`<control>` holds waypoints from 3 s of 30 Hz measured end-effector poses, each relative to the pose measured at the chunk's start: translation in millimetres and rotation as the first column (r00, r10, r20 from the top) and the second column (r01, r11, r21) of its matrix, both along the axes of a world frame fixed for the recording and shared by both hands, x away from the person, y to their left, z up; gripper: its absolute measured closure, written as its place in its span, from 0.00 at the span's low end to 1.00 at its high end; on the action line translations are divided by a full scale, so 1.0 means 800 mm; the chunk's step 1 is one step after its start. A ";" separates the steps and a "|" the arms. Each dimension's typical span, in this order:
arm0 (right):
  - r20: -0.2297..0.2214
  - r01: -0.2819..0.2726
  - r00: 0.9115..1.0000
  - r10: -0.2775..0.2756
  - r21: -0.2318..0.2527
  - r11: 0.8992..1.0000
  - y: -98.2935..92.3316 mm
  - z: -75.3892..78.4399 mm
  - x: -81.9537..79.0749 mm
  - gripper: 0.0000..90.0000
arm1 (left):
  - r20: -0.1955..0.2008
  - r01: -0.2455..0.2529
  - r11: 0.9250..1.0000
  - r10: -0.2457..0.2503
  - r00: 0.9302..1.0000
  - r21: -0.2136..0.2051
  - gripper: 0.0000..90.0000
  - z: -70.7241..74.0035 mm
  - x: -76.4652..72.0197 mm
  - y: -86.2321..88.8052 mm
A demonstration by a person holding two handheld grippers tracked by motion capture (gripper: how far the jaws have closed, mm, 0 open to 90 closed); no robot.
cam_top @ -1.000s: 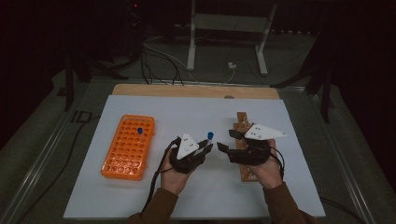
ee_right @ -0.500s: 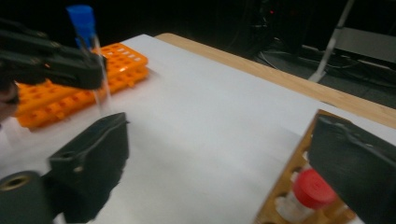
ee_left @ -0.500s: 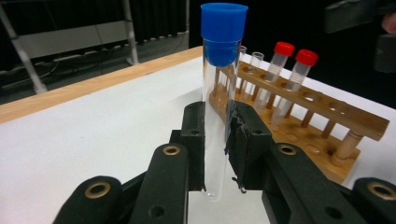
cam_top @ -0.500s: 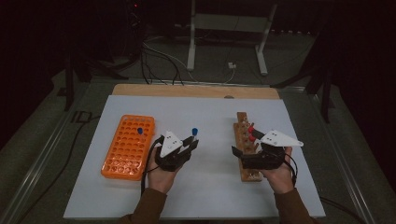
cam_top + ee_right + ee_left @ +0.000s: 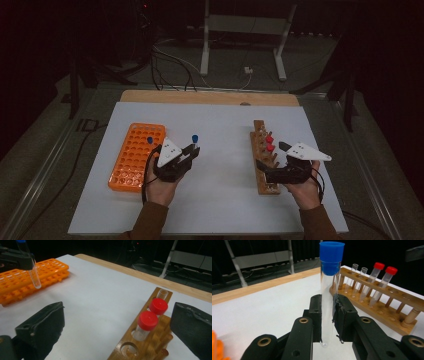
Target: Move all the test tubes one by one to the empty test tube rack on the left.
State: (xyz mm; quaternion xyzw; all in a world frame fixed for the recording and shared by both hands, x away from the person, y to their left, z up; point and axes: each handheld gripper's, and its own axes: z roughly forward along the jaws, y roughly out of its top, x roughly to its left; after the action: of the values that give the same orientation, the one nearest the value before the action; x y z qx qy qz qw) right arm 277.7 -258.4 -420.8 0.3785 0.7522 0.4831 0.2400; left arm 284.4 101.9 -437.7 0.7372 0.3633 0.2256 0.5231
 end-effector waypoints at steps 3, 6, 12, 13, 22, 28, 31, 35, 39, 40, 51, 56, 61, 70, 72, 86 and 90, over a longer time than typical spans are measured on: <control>-0.002 0.006 1.000 -0.006 0.002 1.000 -0.003 -0.002 -0.001 0.00 | -0.001 -0.016 1.000 0.016 1.000 0.000 0.86 0.000 0.000 0.009; -0.004 0.012 1.000 -0.012 0.001 1.000 -0.005 -0.004 -0.001 0.00 | -0.002 -0.033 0.999 0.033 0.999 -0.004 0.86 0.000 0.000 0.018; -0.005 0.018 1.000 -0.018 0.002 1.000 -0.007 -0.005 -0.002 0.00 | -0.002 -0.061 0.998 0.061 0.998 0.005 0.85 0.000 0.001 0.038; -0.006 0.019 1.000 -0.019 0.005 1.000 -0.008 -0.005 -0.002 0.00 | -0.003 -0.065 0.998 0.065 0.998 0.007 0.85 0.000 0.001 0.041; -0.005 0.019 1.000 -0.019 0.007 1.000 -0.009 -0.005 -0.002 0.00 | -0.001 -0.099 0.995 0.099 0.995 0.030 0.85 0.001 0.004 0.071; -0.005 0.022 1.000 -0.022 0.012 1.000 -0.011 -0.005 -0.002 0.00 | -0.002 -0.142 0.989 0.142 0.990 0.035 0.85 0.002 0.005 0.099; -0.004 0.020 1.000 -0.020 0.012 1.000 -0.011 -0.004 -0.003 0.00 | -0.004 -0.171 0.985 0.171 0.985 0.032 0.85 -0.001 0.005 0.110; -0.005 0.016 1.000 -0.016 0.011 1.000 -0.009 -0.004 -0.003 0.00 | -0.023 -0.202 0.978 0.203 0.979 0.045 0.85 -0.013 0.006 0.121; -0.004 0.013 1.000 -0.013 0.011 1.000 -0.008 -0.005 -0.003 0.00 | -0.040 -0.226 0.973 0.228 0.973 0.053 0.85 -0.022 0.010 0.126; -0.004 0.013 1.000 -0.013 0.010 1.000 -0.008 -0.005 -0.003 0.00 | -0.042 -0.232 0.971 0.234 0.971 0.056 0.85 -0.024 0.010 0.127; 0.001 0.009 1.000 -0.009 0.006 1.000 -0.007 -0.004 -0.004 0.00 | -0.073 -0.260 0.961 0.268 0.961 0.099 0.85 -0.034 0.020 0.129; 0.000 0.006 1.000 -0.006 0.002 1.000 -0.007 -0.005 -0.004 0.00 | -0.107 -0.258 0.957 0.273 0.956 0.132 0.85 -0.042 0.021 0.128; 0.001 0.000 1.000 0.000 -0.004 1.000 -0.005 -0.005 -0.004 0.00 | -0.162 -0.259 0.948 0.290 0.943 0.186 0.85 -0.056 0.024 0.126; -0.001 -0.006 1.000 0.006 -0.006 1.000 -0.004 -0.005 -0.005 0.00 | -0.196 -0.249 0.932 0.304 0.932 0.262 0.86 -0.058 0.027 0.119; 0.000 -0.007 1.000 0.007 -0.008 1.000 -0.004 -0.005 -0.005 0.00 | -0.202 -0.251 0.931 0.308 0.930 0.266 0.86 -0.057 0.028 0.118; -0.017 0.000 1.000 0.000 -0.027 1.000 -0.008 -0.009 -0.002 0.00 | -0.169 -0.263 0.958 0.279 0.945 0.111 0.50 -0.046 0.010 0.129; -0.025 0.012 1.000 -0.013 -0.037 0.999 -0.009 -0.012 0.000 0.02 | -0.135 -0.256 0.966 0.260 0.956 0.042 0.32 -0.038 0.001 0.129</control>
State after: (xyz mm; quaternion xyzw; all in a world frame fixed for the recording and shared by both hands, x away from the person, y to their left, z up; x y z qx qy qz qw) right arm 277.6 -265.5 -430.4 0.3847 0.7616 0.4627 0.2407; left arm 285.6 205.3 -468.1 0.7036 0.4894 0.2440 0.4538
